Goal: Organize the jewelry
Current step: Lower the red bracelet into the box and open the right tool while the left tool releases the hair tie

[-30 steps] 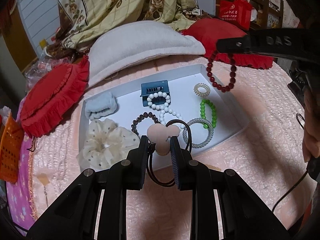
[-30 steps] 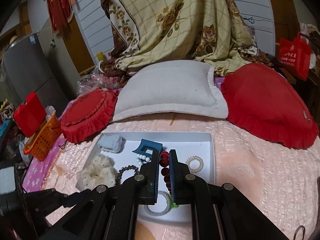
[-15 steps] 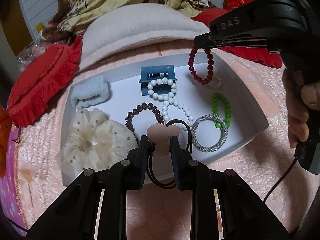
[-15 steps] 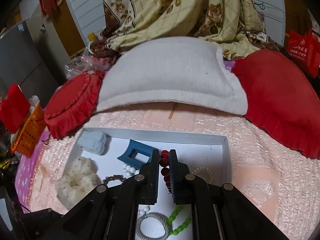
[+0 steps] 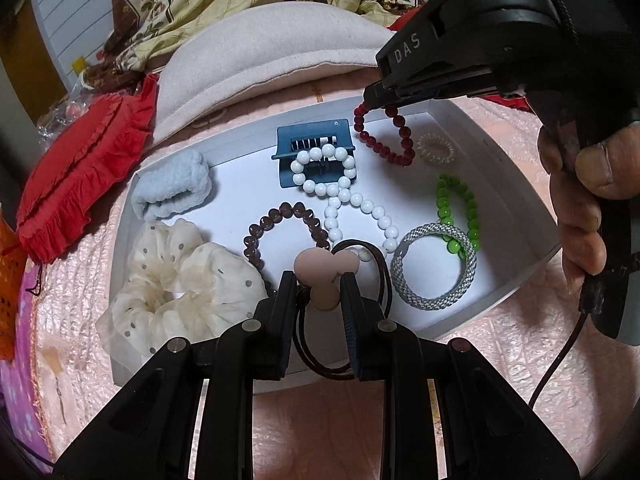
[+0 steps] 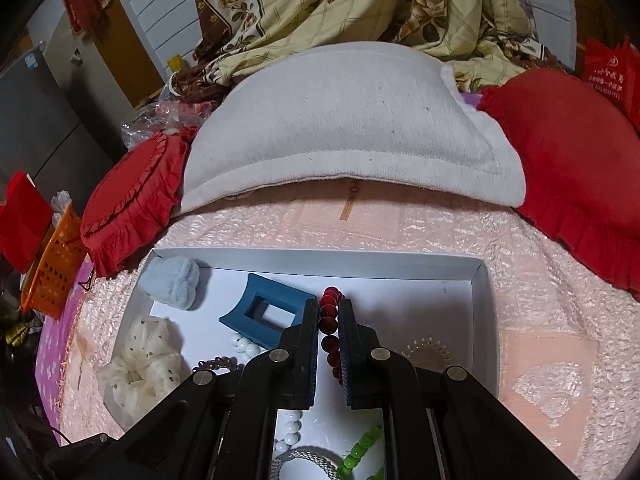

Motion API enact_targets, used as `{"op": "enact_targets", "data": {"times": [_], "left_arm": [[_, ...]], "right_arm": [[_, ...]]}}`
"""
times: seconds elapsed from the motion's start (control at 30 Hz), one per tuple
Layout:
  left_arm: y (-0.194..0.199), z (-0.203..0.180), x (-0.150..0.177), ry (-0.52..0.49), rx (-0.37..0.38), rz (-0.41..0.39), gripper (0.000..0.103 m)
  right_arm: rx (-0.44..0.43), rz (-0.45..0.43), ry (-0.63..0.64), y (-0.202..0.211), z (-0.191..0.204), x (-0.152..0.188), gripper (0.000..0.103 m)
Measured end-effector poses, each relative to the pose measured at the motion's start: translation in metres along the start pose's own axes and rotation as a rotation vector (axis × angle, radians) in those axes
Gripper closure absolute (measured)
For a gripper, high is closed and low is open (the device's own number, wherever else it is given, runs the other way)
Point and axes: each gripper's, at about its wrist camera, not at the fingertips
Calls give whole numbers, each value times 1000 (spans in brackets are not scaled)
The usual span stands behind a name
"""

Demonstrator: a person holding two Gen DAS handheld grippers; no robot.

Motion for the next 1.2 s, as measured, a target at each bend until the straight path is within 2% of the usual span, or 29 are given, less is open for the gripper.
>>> {"op": "enact_targets", "data": {"times": [0.27,0.5,0.97,1.13,1.17,1.2], "left_arm": [[-5,-2,8,0,3,19,82],[2,2,19,50,29,12,82],[-7,2,4,55,11,22,82],[2,2,6,60,12,12,80],[4,2,6,59,10,9,80],[7,1,7,56,9,6,79]], "right_arm": [[14,24,-20,-7,-10,7,94],[2,39,-34,-10,-14,16,94],[-17,66,-36,-8,-13,36,94],[-34,76,-95,-5,-19,42,94],[-34,74,-102,-2,-19,43,91],[-34,70,-101,1,-18,44,80]]}}
Point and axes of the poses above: each gripper's, at about its wrist camera, not at the fingertips, and y roughly against the way its jaws point, z to its left, x to its underside, and after that the axes turned 1 degree about z, right-handed
